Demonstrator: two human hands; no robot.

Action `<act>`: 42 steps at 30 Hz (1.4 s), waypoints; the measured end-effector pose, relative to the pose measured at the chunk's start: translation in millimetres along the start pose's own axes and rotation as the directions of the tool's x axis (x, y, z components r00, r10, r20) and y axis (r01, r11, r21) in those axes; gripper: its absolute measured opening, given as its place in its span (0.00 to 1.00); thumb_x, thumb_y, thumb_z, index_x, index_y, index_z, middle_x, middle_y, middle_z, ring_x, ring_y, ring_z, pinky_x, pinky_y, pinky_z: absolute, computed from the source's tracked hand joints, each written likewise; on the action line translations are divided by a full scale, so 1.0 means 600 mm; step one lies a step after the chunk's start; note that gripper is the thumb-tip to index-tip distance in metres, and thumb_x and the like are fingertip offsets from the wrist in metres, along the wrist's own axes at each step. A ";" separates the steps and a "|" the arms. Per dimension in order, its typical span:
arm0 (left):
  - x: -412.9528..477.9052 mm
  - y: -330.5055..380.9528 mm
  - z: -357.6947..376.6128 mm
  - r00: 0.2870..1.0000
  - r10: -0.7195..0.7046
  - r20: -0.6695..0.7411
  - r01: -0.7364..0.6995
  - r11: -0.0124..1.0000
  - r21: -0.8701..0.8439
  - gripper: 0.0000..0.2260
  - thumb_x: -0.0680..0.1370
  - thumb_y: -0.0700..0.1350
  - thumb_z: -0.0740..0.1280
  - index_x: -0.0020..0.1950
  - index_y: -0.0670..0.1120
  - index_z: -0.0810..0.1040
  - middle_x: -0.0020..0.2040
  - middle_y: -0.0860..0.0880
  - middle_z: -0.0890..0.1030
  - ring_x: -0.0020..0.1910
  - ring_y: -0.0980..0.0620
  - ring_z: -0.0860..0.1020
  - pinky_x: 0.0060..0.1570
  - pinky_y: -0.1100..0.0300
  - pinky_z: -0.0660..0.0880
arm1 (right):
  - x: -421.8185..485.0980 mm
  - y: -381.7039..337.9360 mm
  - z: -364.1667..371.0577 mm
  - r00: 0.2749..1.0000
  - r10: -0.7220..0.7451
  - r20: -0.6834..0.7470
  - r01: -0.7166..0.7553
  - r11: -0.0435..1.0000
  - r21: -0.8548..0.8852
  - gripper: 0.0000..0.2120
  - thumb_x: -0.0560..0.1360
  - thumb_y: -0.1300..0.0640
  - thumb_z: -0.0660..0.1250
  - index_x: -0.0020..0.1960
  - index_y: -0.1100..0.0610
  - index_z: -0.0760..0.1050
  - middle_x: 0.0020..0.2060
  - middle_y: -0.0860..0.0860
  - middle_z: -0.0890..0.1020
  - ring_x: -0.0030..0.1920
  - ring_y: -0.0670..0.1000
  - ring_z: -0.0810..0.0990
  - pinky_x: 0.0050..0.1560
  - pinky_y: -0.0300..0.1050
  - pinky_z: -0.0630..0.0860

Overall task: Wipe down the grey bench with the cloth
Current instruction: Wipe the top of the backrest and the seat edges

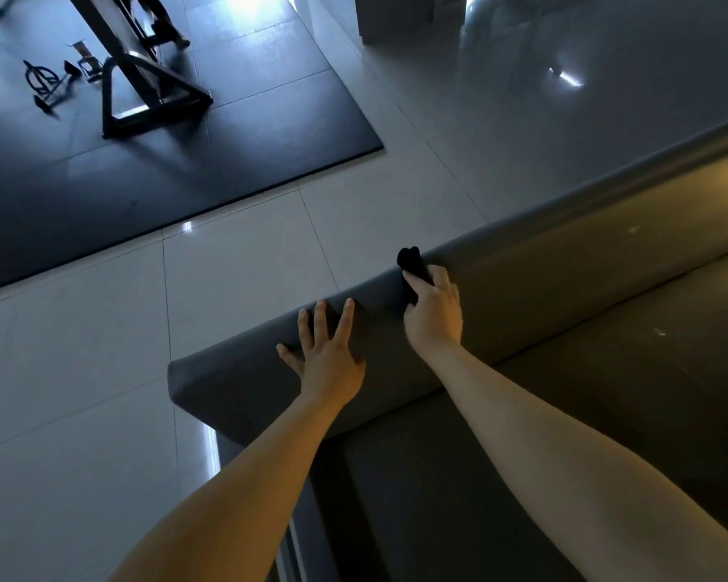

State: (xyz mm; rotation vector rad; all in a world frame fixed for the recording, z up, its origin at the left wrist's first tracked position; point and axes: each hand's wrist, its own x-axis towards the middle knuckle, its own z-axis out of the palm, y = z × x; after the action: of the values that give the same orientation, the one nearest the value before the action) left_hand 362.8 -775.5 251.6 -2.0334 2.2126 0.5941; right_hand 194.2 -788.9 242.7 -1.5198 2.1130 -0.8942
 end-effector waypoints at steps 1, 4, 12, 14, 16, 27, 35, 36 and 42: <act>-0.001 0.003 -0.001 1.000 -0.005 0.004 0.005 1.000 -0.002 0.41 0.81 0.50 0.66 0.80 0.64 0.37 0.81 0.51 0.33 0.79 0.43 0.30 0.71 0.26 0.37 | -0.010 -0.006 0.006 1.000 0.018 0.017 -0.019 0.998 0.068 0.26 0.79 0.64 0.66 0.76 0.52 0.70 0.70 0.50 0.68 0.63 0.52 0.71 0.62 0.45 0.75; -0.007 0.019 0.000 1.000 0.014 -0.014 -0.014 1.000 -0.009 0.41 0.81 0.49 0.65 0.81 0.61 0.38 0.81 0.48 0.32 0.78 0.41 0.29 0.72 0.29 0.35 | -0.034 -0.006 0.003 0.992 0.073 0.107 -0.099 0.960 0.263 0.25 0.79 0.63 0.68 0.76 0.55 0.70 0.69 0.52 0.68 0.65 0.51 0.73 0.66 0.42 0.73; -0.025 0.060 0.067 0.956 0.283 -0.082 -0.271 0.954 0.129 0.33 0.81 0.50 0.63 0.83 0.54 0.50 0.79 0.45 0.27 0.77 0.40 0.28 0.77 0.40 0.40 | -0.111 0.100 -0.022 0.600 0.727 0.333 -0.680 0.245 0.691 0.16 0.80 0.54 0.70 0.66 0.52 0.77 0.51 0.48 0.78 0.62 0.55 0.77 0.61 0.50 0.74; -0.022 0.064 0.093 0.951 0.297 -0.082 -0.279 0.943 0.182 0.34 0.81 0.51 0.63 0.83 0.54 0.50 0.77 0.45 0.24 0.75 0.39 0.24 0.76 0.38 0.38 | -0.109 0.107 -0.022 0.550 0.708 0.442 -0.611 -0.020 0.792 0.11 0.81 0.54 0.68 0.62 0.52 0.78 0.54 0.52 0.81 0.58 0.53 0.78 0.57 0.48 0.75; -0.013 0.065 0.118 0.955 0.288 -0.077 -0.266 0.940 0.215 0.36 0.81 0.52 0.62 0.84 0.54 0.46 0.76 0.44 0.22 0.73 0.38 0.22 0.75 0.37 0.35 | -0.093 0.103 -0.011 0.629 0.627 0.460 -0.507 -0.117 0.854 0.10 0.81 0.59 0.64 0.59 0.51 0.80 0.56 0.54 0.83 0.56 0.53 0.81 0.53 0.46 0.77; 0.030 0.052 0.257 0.966 0.259 -0.006 -0.248 0.934 0.255 0.41 0.81 0.52 0.62 0.82 0.54 0.35 0.75 0.47 0.20 0.71 0.41 0.18 0.69 0.34 0.26 | -0.015 0.144 0.125 0.741 0.670 -0.028 -0.452 0.531 0.717 0.15 0.80 0.63 0.65 0.57 0.44 0.69 0.57 0.46 0.75 0.60 0.49 0.76 0.63 0.50 0.78; 0.038 0.038 0.278 0.962 0.271 -0.046 -0.249 0.931 0.266 0.41 0.82 0.55 0.61 0.81 0.54 0.33 0.76 0.47 0.21 0.72 0.40 0.20 0.68 0.35 0.25 | -0.021 0.160 0.166 0.682 0.729 -0.058 -0.482 0.508 0.714 0.15 0.81 0.65 0.62 0.60 0.47 0.67 0.61 0.49 0.70 0.58 0.48 0.72 0.58 0.42 0.72; 0.035 0.037 0.279 0.963 0.266 -0.046 -0.245 0.932 0.266 0.41 0.82 0.54 0.61 0.81 0.54 0.33 0.76 0.47 0.21 0.72 0.40 0.20 0.68 0.35 0.25 | -0.024 0.160 0.167 0.652 0.758 -0.021 -0.521 0.468 0.714 0.15 0.81 0.66 0.62 0.61 0.48 0.67 0.63 0.50 0.70 0.58 0.48 0.71 0.58 0.43 0.72; 0.026 0.052 0.270 0.974 0.227 -0.003 -0.220 0.949 0.226 0.40 0.82 0.49 0.59 0.80 0.54 0.31 0.74 0.48 0.19 0.71 0.41 0.18 0.72 0.32 0.31 | -0.021 0.153 0.122 0.465 0.829 0.310 -0.760 0.194 0.621 0.21 0.82 0.66 0.57 0.69 0.46 0.65 0.65 0.56 0.73 0.59 0.58 0.76 0.57 0.52 0.77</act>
State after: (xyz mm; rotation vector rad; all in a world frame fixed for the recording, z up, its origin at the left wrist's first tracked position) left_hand 298.0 -734.8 104.3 -1.7077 2.4211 0.3137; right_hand 181.7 -777.5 125.8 0.1392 1.8326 -1.1012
